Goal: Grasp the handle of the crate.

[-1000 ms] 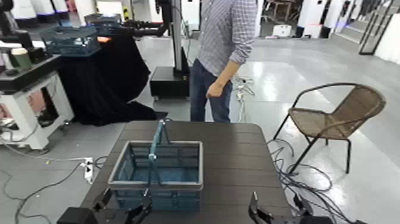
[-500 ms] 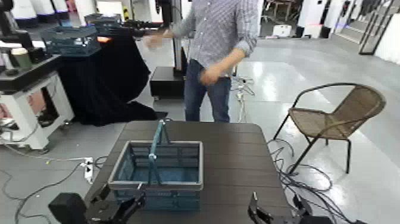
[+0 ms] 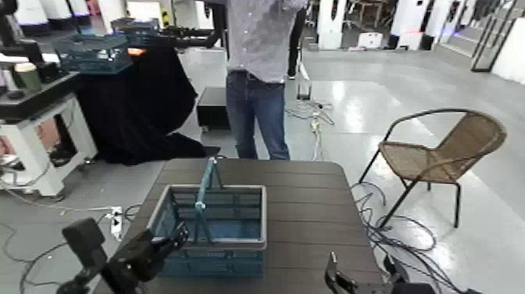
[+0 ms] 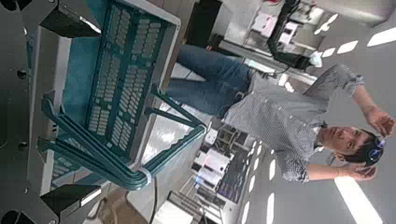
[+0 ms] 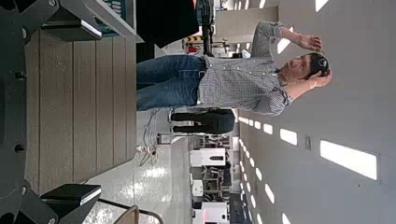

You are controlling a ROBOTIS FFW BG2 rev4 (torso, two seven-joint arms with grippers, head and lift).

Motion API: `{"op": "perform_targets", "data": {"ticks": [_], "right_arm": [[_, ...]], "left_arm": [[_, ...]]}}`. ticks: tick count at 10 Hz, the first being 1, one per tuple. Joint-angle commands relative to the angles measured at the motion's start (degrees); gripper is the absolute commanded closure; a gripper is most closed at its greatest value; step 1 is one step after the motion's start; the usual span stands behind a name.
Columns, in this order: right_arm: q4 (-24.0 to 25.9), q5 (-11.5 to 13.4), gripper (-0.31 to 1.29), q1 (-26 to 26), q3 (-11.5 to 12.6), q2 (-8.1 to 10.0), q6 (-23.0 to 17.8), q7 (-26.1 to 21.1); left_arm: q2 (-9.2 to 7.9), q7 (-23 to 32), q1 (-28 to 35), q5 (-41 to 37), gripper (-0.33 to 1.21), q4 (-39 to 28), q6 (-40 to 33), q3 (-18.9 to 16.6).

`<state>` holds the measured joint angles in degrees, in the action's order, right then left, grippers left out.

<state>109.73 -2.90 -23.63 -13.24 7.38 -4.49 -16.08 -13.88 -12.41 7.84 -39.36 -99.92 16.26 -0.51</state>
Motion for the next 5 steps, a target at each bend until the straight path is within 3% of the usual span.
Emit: {"op": "perform_targets", "data": {"ticks": [1, 5], "right_arm": [[-0.13, -0.09, 0.15, 0.17, -0.2, 0.09, 0.19, 0.0], [-0.13, -0.18, 0.15, 0.52, -0.29, 0.18, 0.36, 0.0]], "left_arm": [[-4.14, -1.91, -5.64, -5.82, 0.11, 2.54, 5.89, -0.02], [-10.38, -5.52, -14.25, -18.12, 0.11, 10.8, 15.47, 1.83]]}}
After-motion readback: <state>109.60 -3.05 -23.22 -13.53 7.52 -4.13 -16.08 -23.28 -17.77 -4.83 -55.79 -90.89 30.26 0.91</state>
